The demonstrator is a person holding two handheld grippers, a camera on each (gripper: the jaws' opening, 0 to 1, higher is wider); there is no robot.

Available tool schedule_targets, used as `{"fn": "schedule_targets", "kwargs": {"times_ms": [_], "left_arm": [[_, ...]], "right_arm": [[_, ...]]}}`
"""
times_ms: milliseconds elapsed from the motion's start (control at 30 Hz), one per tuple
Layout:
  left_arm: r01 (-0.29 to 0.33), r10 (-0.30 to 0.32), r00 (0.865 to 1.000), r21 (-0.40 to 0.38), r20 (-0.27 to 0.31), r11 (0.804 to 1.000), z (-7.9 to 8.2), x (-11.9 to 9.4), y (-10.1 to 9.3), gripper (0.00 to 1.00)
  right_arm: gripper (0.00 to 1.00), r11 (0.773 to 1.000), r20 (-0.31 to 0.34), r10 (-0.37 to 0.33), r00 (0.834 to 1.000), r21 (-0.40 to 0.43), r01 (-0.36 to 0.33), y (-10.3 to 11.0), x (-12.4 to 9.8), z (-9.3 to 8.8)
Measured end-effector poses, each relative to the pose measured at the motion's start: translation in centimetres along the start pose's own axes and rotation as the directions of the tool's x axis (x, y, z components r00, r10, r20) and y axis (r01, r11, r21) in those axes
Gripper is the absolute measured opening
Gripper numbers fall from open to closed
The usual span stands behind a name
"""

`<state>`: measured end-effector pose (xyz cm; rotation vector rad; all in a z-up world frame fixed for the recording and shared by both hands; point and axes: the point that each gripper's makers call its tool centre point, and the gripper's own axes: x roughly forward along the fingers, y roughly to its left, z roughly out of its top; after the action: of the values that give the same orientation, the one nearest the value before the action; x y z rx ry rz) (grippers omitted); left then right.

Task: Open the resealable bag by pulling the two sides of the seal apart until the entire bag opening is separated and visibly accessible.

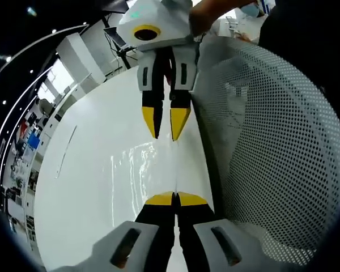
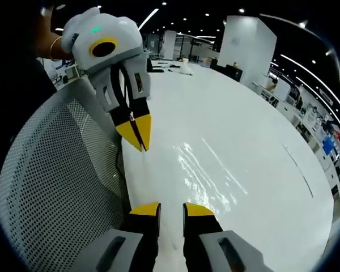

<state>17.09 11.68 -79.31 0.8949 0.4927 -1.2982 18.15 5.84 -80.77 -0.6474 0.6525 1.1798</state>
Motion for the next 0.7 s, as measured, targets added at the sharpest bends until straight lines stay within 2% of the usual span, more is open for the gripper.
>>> {"fn": "schedule_targets", "kwargs": {"times_ms": [200, 267, 300, 400, 533, 633, 700], "left_arm": [[-0.005, 0.005, 1.000, 0.003, 0.014, 1.000, 0.3, -0.1, 0.1, 0.00], [-0.008, 0.008, 1.000, 0.005, 0.014, 1.000, 0.2, -0.1, 0.0, 0.00], [-0.011, 0.011, 1.000, 0.013, 0.013, 1.000, 0.2, -0.1, 0.1, 0.00], [-0.017, 0.017, 1.000, 0.074, 0.002, 0.997, 0.1, 0.0, 0.1, 0.00], [-0.060, 0.061, 0.998, 0.085, 0.000, 0.995, 0.5, -0.1, 0.5, 0.01], [-0.126, 0.127, 0.992, 0.075, -0.014, 0.989, 1.0, -0.5, 1.4, 0.09], [-0.135, 0.136, 0.991, 0.077, -0.001, 0.988, 1.6, -0.5, 1.3, 0.11]], "right_arm": [[0.09, 1.000, -0.004, 0.000, 1.000, 0.004, 0.000, -0.1, 0.6, 0.0], [0.03, 1.000, 0.003, 0.005, 1.000, 0.008, -0.005, 0.0, 0.8, 0.1], [0.00, 1.000, 0.008, 0.008, 1.000, 0.012, -0.008, 0.1, 0.8, 0.2], [0.00, 1.000, 0.009, 0.007, 1.000, 0.014, -0.007, 0.0, 1.0, 0.4], [0.00, 1.000, 0.010, 0.001, 1.000, 0.030, -0.001, -0.2, 1.1, 0.7], [0.00, 0.999, 0.020, 0.001, 1.000, 0.033, -0.001, -0.2, 1.2, 1.1], [0.00, 0.999, 0.021, -0.001, 1.000, 0.032, 0.000, -0.3, 1.4, 1.3]]}}
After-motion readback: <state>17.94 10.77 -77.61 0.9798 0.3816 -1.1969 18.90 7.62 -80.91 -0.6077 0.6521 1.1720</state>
